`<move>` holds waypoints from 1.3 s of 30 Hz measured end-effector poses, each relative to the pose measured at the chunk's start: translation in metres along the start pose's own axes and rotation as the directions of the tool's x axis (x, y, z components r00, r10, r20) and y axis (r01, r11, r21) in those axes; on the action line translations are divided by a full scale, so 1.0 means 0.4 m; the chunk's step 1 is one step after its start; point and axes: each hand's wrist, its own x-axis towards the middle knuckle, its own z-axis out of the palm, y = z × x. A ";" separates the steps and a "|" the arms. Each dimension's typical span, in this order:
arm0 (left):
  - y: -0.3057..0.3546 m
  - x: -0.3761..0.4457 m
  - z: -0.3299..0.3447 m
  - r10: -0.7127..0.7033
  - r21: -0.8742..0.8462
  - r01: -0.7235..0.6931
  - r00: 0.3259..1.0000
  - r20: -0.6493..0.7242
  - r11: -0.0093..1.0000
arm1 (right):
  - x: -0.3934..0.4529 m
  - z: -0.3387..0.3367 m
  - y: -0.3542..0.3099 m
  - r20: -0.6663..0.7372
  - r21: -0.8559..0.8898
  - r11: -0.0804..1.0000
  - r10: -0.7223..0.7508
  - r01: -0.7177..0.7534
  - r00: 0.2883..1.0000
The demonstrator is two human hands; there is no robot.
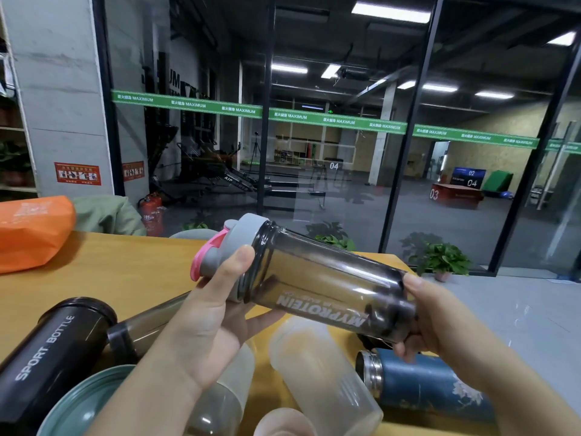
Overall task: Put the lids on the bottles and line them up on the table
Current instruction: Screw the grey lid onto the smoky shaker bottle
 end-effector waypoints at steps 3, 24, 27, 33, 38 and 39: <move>0.000 -0.005 0.007 0.004 -0.007 -0.004 1.000 -0.017 1.000 | -0.004 0.000 0.011 0.014 -0.022 0.996 0.083 -0.082 0.996; 0.025 -0.012 0.022 0.050 0.056 -0.037 0.967 -0.251 0.998 | -0.015 0.025 0.000 0.034 -0.314 0.901 -0.304 0.299 0.952; 0.027 -0.014 0.022 0.063 0.069 -0.047 0.967 -0.245 0.997 | -0.022 0.022 -0.008 0.036 -0.383 0.878 -0.298 0.289 0.954; 0.027 -0.013 0.019 0.070 0.044 -0.062 0.971 -0.230 0.997 | -0.035 0.013 -0.021 0.048 -0.486 0.831 -0.284 0.270 0.958; 0.022 -0.007 0.011 0.064 0.016 -0.062 0.974 -0.219 0.998 | -0.039 0.012 -0.021 0.061 -0.483 0.839 -0.254 0.251 0.965; 0.020 -0.007 0.011 0.059 0.005 -0.060 0.976 -0.207 0.998 | -0.038 0.014 -0.021 0.061 -0.460 0.851 -0.253 0.252 0.966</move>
